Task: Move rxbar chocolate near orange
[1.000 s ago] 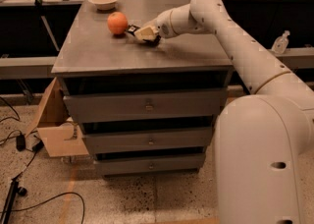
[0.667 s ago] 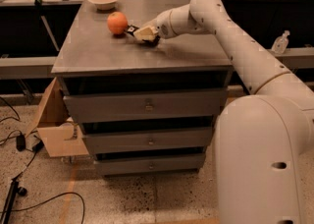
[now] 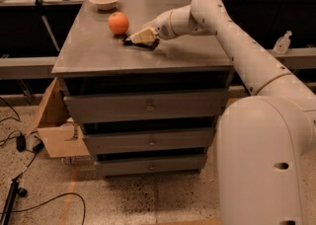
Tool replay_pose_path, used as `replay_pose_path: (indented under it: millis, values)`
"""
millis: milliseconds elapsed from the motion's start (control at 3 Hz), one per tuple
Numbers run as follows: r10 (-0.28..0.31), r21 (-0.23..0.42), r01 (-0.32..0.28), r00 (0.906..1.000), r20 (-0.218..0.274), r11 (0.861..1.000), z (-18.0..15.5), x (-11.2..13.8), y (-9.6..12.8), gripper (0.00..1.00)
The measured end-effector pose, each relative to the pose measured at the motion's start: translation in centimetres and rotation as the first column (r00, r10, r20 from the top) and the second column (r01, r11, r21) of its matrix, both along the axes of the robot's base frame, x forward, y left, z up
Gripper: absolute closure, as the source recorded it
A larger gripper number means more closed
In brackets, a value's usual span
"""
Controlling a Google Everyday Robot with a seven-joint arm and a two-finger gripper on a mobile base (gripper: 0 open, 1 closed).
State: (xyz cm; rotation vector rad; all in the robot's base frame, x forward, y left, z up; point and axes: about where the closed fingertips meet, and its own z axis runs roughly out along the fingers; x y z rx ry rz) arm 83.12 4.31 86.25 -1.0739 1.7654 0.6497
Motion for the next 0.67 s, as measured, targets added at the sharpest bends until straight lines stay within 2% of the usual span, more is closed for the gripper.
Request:
replay_pose_path:
  millis: [333, 667]
  values:
    - [-0.001, 0.008, 0.001, 1.0000, 0.008, 1.000, 0.2, -0.1, 0.1, 0.00]
    - [-0.062, 0.041, 0.061, 0.9978, 0.022, 0.997, 1.5, -0.3, -2.4, 0.00]
